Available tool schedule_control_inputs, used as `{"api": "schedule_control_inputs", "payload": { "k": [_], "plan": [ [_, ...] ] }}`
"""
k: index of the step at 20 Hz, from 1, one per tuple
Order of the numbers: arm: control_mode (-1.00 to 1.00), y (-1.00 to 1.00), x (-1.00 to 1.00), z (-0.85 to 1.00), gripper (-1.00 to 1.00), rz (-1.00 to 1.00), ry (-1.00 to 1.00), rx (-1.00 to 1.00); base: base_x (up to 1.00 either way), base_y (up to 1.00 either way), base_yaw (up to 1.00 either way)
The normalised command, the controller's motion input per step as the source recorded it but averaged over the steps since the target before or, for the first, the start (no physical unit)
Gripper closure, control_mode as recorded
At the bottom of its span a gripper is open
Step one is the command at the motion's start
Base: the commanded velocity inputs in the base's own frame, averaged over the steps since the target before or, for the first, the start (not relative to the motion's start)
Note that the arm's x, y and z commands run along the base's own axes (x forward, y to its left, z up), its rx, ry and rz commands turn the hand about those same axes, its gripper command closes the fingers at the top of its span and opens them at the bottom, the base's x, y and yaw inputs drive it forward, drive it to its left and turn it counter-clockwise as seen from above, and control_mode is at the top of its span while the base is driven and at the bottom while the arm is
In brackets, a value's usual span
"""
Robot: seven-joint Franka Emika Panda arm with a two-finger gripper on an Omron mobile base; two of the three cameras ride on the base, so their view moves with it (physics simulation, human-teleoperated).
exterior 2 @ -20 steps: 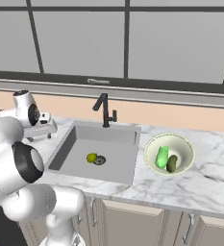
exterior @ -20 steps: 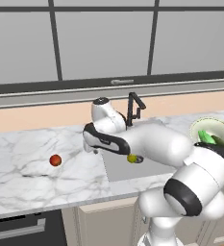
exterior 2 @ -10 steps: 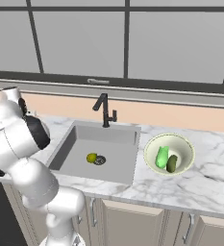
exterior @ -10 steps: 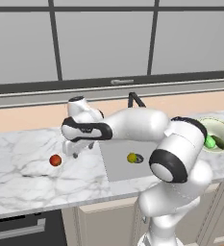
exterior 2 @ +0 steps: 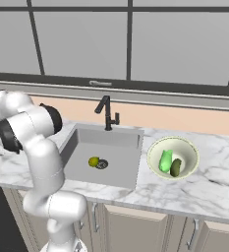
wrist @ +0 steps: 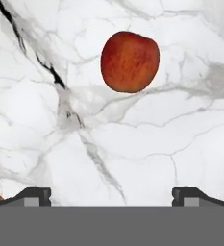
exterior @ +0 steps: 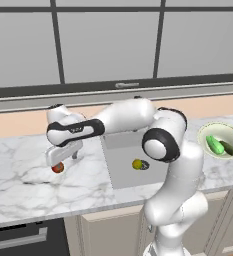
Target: There is a mixed pile of frozen fruits and vegetables on the counter. Locate all the frozen vegetables and place the items in a bowl on the counter. Take all the frozen fruits and defrost them in a running sink.
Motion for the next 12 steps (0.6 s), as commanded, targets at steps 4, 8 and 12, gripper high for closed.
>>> {"api": "schedule_control_inputs", "payload": {
  "k": [4,8,12],
  "plan": [
    [-1.00,0.28,0.29,-0.40,-1.00,0.00,-0.05,0.00,0.00,0.00,0.00],
    [-1.00,0.36,0.26,-0.34,-1.00,0.00,0.00,0.00,0.00,0.00,0.00],
    [-1.00,0.04,0.40,-0.17,-1.00,0.01,0.00,0.00,0.00,0.00,0.00]
  ]
}}
